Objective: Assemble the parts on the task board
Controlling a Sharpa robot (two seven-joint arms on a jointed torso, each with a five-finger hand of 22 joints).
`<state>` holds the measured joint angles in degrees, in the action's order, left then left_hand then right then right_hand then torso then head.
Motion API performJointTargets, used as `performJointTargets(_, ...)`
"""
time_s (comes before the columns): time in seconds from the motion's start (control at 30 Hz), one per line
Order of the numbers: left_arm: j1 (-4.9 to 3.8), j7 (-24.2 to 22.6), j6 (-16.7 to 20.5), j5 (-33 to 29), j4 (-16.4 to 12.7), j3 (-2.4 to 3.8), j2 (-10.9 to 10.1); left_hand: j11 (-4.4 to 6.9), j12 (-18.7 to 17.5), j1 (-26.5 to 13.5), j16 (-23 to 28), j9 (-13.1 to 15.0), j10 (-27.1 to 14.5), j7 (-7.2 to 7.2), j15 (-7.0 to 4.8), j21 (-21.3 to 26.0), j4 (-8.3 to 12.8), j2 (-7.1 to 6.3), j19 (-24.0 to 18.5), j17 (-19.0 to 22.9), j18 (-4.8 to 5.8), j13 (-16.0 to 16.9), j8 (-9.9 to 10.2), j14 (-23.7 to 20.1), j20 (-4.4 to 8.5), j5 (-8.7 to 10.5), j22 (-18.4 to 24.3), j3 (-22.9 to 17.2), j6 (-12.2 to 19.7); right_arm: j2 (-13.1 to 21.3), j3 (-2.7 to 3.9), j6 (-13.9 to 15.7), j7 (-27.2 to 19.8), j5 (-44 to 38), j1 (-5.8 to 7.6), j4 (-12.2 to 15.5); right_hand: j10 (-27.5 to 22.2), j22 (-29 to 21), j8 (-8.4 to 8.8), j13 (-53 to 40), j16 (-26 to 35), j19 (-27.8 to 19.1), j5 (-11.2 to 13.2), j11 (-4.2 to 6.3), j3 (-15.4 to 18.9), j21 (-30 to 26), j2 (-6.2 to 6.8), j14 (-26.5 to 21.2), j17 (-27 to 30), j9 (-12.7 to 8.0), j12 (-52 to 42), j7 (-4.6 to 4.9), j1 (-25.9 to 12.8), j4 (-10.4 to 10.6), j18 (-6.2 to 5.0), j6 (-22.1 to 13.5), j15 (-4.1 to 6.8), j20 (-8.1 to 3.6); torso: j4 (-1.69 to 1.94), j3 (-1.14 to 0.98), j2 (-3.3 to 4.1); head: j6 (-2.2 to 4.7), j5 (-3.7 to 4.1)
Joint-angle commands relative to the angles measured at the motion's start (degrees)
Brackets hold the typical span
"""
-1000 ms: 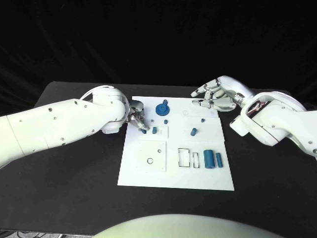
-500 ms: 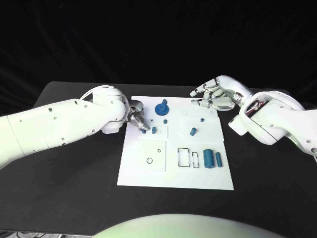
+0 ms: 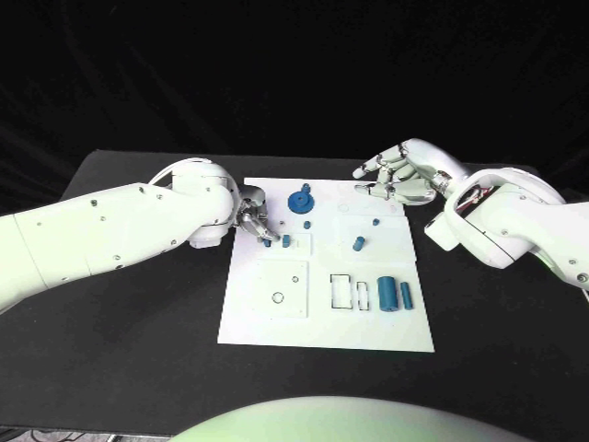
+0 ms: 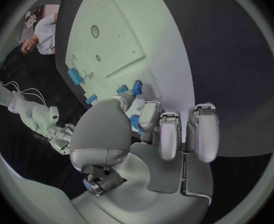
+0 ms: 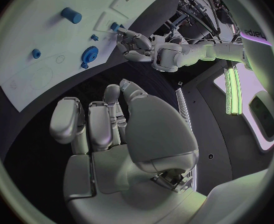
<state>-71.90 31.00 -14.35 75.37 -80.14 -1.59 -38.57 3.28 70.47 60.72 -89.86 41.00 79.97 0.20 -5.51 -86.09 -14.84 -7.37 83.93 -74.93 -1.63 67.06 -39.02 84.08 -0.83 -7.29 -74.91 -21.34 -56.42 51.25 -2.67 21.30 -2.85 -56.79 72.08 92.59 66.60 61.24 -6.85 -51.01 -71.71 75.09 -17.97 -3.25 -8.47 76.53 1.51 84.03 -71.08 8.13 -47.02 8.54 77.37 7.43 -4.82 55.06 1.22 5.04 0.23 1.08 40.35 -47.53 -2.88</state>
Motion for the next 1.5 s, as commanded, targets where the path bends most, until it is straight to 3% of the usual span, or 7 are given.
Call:
performJointTargets(0.03,0.02,0.5,0.1,-0.6,0.1,0.02,0.1,-0.01,0.3,-0.5,-0.1,0.1,0.4,0.06,-0.41,-0.2,-0.4,-0.07,4.4,-15.1,0.61,0.0,-0.2,5.9,0.31,-0.14,-12.2,1.0,-0.6,-0.1,0.00,-0.5,-0.2,-0.1,-0.03,0.0,-0.4,0.0,-0.29,0.0,0.3,-0.4,-0.3,0.09,-0.1,-0.2,0.06,2.0,0.1,0.1,0.4,-0.14,0.1,0.1,-1.02,-0.3,0.00,-0.12,0.02,-0.02,-0.01,-0.01,-0.01)
performJointTargets(0.73,0.02,-0.6,5.9,-4.3,-0.2,0.18,-0.6,0.21,0.8,-7.1,-0.1,1.2,0.9,-0.16,-0.66,-0.8,-2.0,1.82,4.7,-15.1,0.78,0.7,-0.2,5.9,0.59,0.06,-12.8,11.4,-1.0,-0.1,0.00,-0.8,-0.1,-0.1,-0.04,-0.2,-0.4,0.0,-0.29,0.0,0.3,-0.4,-0.3,0.09,-0.1,-0.2,0.06,2.0,0.1,0.1,0.4,-0.14,0.1,0.1,-1.02,-0.3,0.00,-0.12,0.03,0.05,-0.05,-0.02,0.01)
performJointTargets(1.1,-0.14,-4.1,10.9,-9.4,-2.0,0.85,-3.1,-0.56,-3.4,-3.0,-0.1,1.3,-2.5,0.81,-0.29,3.2,-1.4,2.44,3.0,-15.1,-0.20,-3.7,1.0,5.9,0.37,-0.22,-10.2,13.4,2.0,-0.2,0.00,-0.9,-0.1,-0.1,-0.06,-0.3,-0.4,0.0,-0.29,0.0,0.3,-0.4,-0.3,0.09,-0.1,-0.2,0.06,2.0,0.1,0.1,0.4,-0.14,0.1,0.1,-1.02,-0.3,0.00,-0.12,0.17,0.00,-0.12,0.11,-0.05)
performJointTargets(1.27,-0.29,-9.5,12.0,-12.4,-2.5,0.97,-3.9,-3.40,-21.2,6.9,2.8,-0.5,-17.4,4.00,1.84,18.4,0.4,3.10,-4.0,-12.1,-3.46,-21.4,5.0,4.4,-1.28,-0.41,-0.2,12.4,8.4,-0.2,0.00,-0.8,-0.1,-0.1,-0.08,-0.4,-0.4,0.0,-0.29,0.0,0.3,-0.4,-0.3,0.09,-0.1,-0.2,0.06,2.0,0.1,0.1,0.4,-0.14,0.1,0.1,-1.02,-0.3,0.00,-0.12,0.06,0.02,-0.07,0.37,-0.08)
performJointTargets(1.37,-0.31,-14.7,13.4,-13.8,-2.5,0.93,-3.8,-5.96,-28.4,14.7,21.7,-3.4,-25.6,6.88,4.61,44.4,2.4,3.35,-17.9,4.0,-7.63,-26.3,8.5,-7.3,-3.21,-0.40,16.2,9.6,12.1,-0.3,0.00,-0.8,-0.1,-0.1,-0.12,-0.4,-0.4,0.0,-0.29,0.0,0.3,-0.4,-0.3,0.09,-0.1,-0.2,0.06,2.0,0.1,0.1,0.4,-0.14,0.1,0.1,-1.02,-0.3,0.00,-0.12,-0.02,0.08,-0.07,0.62,0.01)
performJointTargets(1.43,-0.29,-18.5,14.5,-13.1,-2.5,0.81,-3.5,-7.86,-33.8,20.8,41.0,-6.4,-30.2,7.76,5.72,53.3,4.5,3.20,-24.5,18.5,-7.72,-30.3,11.4,-21.5,-4.82,-0.47,21.5,6.1,12.4,-0.3,0.00,-0.8,-0.1,-0.1,-0.16,-0.5,-0.4,-0.2,-0.31,0.1,0.3,-0.5,-0.3,0.08,-0.1,-0.3,0.07,1.9,0.1,0.1,0.4,-0.13,0.1,0.1,-1.04,-0.3,0.00,-0.12,-0.05,0.07,-0.07,0.73,0.09)
performJointTargets(1.5,-0.27,-21.5,16.0,-10.8,-2.3,0.65,-3.1,-8.35,-38.1,24.4,50.8,-11.1,-30.6,8.73,7.13,59.4,5.9,0.94,-28.3,25.5,-7.37,-35.2,15.7,-26.9,-6.70,-0.17,25.7,3.8,11.6,-0.3,0.00,-0.8,-0.2,-0.1,-0.19,-0.5,-0.4,-0.2,-0.31,0.1,0.3,-0.5,-0.3,0.08,-0.1,-0.3,0.07,1.9,0.1,0.1,0.4,-0.13,0.1,0.1,-1.04,-0.3,0.00,-0.12,-0.02,0.10,-0.05,1.06,0.29)
